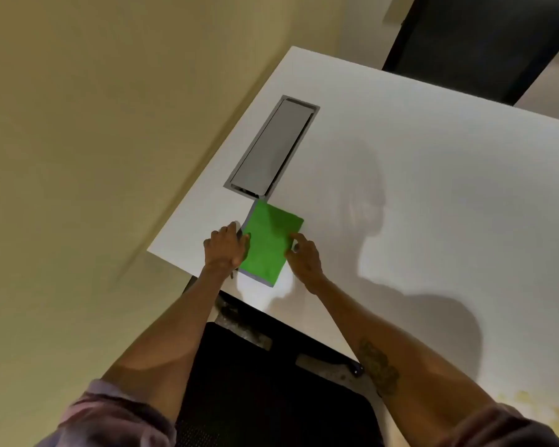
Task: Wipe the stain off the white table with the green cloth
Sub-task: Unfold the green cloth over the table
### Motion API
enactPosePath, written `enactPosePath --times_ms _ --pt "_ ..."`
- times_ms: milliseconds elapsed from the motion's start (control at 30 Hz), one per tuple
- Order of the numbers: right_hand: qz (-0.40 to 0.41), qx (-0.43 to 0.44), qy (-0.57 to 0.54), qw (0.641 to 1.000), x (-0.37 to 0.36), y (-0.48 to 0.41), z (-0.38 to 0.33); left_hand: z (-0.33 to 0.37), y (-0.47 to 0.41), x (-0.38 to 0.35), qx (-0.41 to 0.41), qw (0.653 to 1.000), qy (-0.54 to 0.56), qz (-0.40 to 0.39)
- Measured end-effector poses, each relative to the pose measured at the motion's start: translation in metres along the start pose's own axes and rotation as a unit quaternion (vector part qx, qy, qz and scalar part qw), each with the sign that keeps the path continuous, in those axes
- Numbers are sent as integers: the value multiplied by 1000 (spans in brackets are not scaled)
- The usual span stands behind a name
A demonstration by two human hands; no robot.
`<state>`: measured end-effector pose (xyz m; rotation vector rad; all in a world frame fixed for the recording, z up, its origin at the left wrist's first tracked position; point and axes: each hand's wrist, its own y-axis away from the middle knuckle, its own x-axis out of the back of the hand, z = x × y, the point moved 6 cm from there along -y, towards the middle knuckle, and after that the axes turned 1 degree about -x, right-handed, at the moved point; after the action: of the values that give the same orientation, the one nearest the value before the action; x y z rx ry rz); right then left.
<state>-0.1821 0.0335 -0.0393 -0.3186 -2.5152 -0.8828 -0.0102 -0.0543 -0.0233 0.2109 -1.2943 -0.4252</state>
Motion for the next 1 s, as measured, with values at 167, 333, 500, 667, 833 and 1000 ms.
enactPosePath --times_ms 167,333,500,667,833,1000 --pt "-15 -35 -86 996 -15 -3 -4 -8 -8 -10 52 997 52 1" --pt "30 -42 -120 991 -9 -6 -4 -9 -12 -15 72 986 148 3" --pt "65 -23 -120 990 3 -1 -6 -1 -6 -19 70 976 205 -9" --pt "95 11 -102 990 30 11 -2 33 2 -18 34 972 230 -13" --pt "121 19 -58 991 73 29 24 92 20 -21 -25 974 222 -25" --pt "174 -18 -56 983 132 53 71 162 51 -35 -95 971 217 -33"
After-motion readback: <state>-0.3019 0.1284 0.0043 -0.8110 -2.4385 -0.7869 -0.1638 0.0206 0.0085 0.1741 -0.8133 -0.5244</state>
